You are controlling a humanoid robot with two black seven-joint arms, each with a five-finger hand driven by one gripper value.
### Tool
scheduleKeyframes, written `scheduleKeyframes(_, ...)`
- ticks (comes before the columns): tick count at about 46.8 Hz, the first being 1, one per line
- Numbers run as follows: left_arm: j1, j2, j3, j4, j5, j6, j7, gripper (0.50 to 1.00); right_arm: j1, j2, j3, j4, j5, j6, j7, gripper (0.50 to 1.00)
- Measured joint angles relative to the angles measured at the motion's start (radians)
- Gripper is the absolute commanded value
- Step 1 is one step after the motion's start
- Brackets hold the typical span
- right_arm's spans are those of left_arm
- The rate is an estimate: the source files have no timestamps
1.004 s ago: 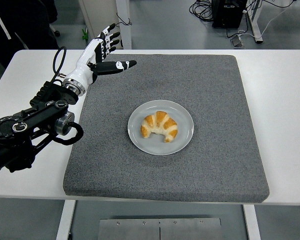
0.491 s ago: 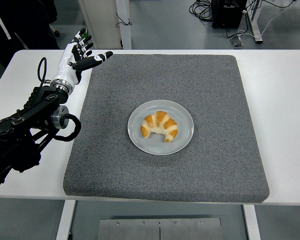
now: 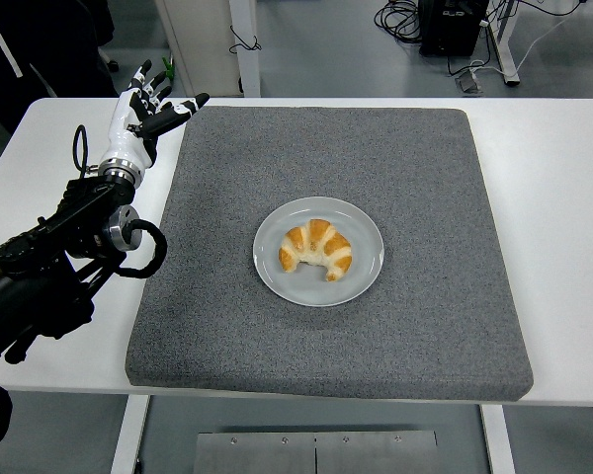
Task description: Place the bread on the plate
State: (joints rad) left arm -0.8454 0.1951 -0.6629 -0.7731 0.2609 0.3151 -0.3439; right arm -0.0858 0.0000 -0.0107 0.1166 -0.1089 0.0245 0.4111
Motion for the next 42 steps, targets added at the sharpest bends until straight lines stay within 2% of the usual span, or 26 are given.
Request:
scheduleKeyframes(16, -0.021, -0.083, -0.115, 0.188, -0.014, -0.163, -0.003, 0.965, 0.0, 0.0, 0.0, 0.0, 0.0, 0.0, 0.0, 1.0)
scheduleKeyframes(26, -0.059, -0.117, -0.136, 0.3, -0.119, -0.289, -0.003, 0.965, 0.0, 0.0, 0.0, 0.0, 0.0, 0.0, 0.0, 1.0)
scheduleKeyframes(42, -0.1, -0.144, -0.138, 0.328, -0.151, -0.366, -0.003, 0.965, 0.005, 0.0, 0.0, 0.003, 0.0, 0.0, 0.0, 1.0)
